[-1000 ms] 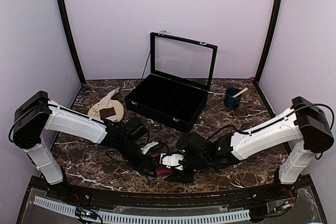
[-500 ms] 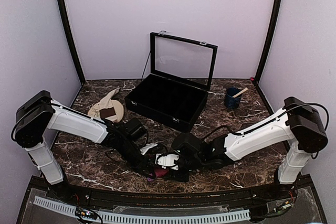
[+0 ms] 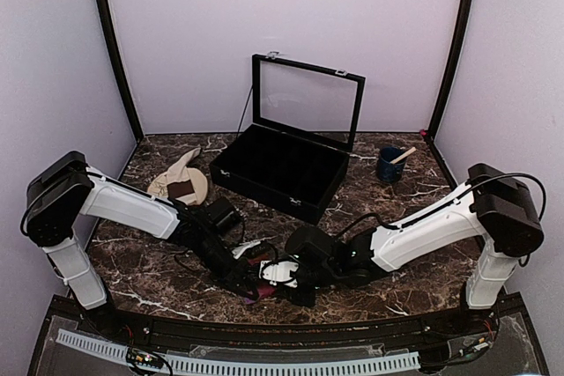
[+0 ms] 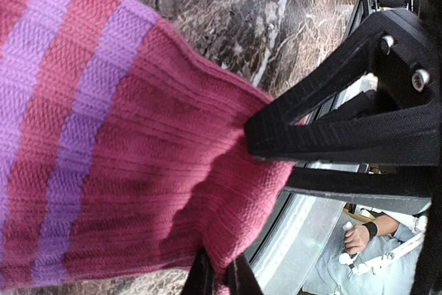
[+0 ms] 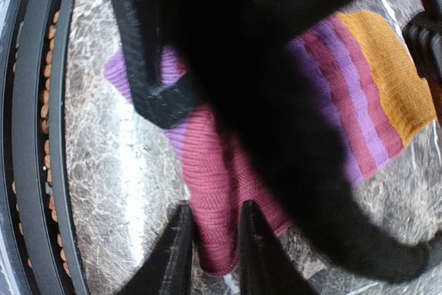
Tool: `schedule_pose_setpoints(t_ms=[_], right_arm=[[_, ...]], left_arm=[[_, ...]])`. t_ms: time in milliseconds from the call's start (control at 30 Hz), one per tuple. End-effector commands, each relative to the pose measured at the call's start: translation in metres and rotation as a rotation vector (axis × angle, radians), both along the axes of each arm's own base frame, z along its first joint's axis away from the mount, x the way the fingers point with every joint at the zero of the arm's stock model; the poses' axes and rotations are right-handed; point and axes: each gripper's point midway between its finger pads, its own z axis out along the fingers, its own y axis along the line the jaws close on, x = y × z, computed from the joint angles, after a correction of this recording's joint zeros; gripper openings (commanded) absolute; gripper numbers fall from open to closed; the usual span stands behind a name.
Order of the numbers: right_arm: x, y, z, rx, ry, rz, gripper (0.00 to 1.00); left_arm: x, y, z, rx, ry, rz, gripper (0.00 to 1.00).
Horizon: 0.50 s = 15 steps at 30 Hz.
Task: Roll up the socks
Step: Roll the sock at the center of the board.
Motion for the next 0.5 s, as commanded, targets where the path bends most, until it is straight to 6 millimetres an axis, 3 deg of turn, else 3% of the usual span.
schedule_pose_setpoints(t_ms=[0,167,467], right_arm=[[0.001,0.011,0.006,0.029,-0.014,0.005,0.17],[0.001,0.011,0.006,0.026,-0.012,0.004,0.03],[0.003,0.010,0.005,0.021,-0.010,-0.005,0.00]], left_arm=[[-0.003,0.004,0.000,-0.013,0.020,-0.009,0.00],[-0.001,0.006,-0.003,0.000,0.030,0.002,0.04],[0.010,0.012,-0.003,0.035,0.003,0.043,0.38]])
